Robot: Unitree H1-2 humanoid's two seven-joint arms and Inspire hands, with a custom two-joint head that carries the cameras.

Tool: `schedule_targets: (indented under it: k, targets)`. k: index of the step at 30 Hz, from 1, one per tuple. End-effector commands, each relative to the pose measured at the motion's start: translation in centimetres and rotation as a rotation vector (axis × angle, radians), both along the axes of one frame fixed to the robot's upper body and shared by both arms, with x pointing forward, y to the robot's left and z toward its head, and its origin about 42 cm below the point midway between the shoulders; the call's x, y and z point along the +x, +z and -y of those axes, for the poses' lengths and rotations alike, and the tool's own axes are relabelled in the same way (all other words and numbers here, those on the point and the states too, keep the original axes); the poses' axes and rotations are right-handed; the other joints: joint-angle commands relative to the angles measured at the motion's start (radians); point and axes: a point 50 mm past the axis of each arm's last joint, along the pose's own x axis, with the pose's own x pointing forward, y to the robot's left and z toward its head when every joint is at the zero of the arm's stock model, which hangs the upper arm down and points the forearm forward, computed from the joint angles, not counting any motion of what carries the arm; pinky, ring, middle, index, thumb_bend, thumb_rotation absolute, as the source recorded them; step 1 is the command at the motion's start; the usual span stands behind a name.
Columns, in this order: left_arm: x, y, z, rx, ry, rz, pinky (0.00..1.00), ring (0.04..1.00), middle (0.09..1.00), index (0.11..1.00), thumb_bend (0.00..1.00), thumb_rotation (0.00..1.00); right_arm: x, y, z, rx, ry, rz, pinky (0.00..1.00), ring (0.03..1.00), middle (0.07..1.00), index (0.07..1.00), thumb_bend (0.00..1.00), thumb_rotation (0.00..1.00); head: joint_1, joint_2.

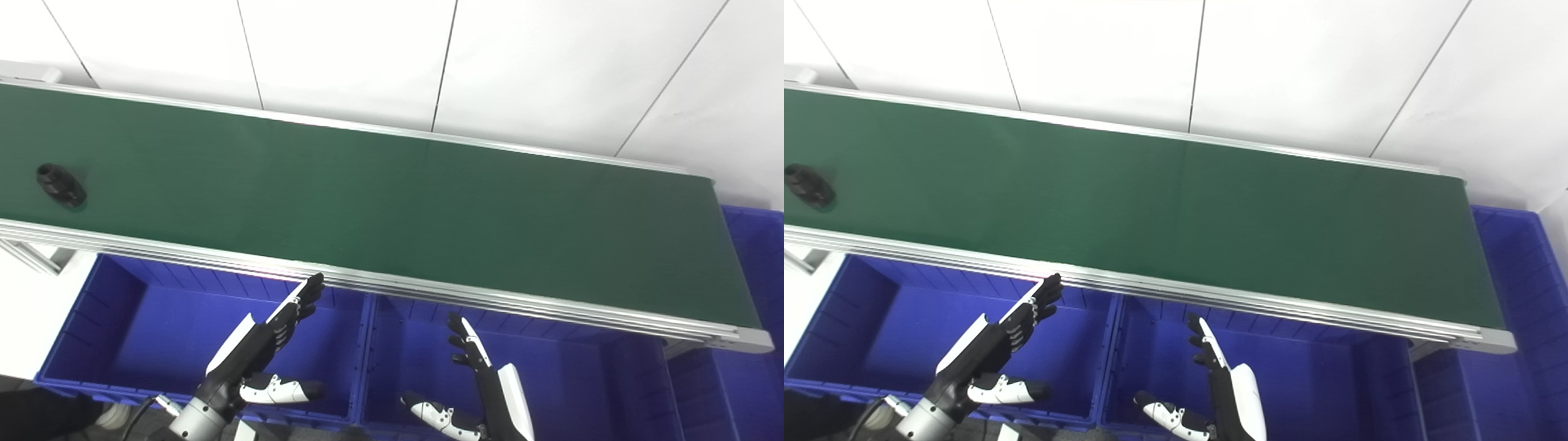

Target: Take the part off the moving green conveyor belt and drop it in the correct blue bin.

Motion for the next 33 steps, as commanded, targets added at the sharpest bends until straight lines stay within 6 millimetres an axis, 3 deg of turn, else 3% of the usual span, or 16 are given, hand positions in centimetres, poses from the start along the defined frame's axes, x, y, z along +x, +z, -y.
schedule_targets:
  k: [1,33]
  targets:
    - [0.22,0.54,-0.12,-0.016,-0.007,0.053,0.99,1.0,1.0,1.0,0.73,0.47,0.41,0.76,-1.2,0.047,0.005,0.057,0.78,0.867,0.908,0.935,0.72,0.25,0.003,-0.004]
    - [0.03,-0.05,-0.18,-0.027,-0.007,0.052,1.0,1.0,1.0,1.0,0.75,0.5,0.49,0.44,-1.21,0.041,0.008,0.057,0.76,0.864,0.907,0.939,0.72,0.24,0.008,-0.02]
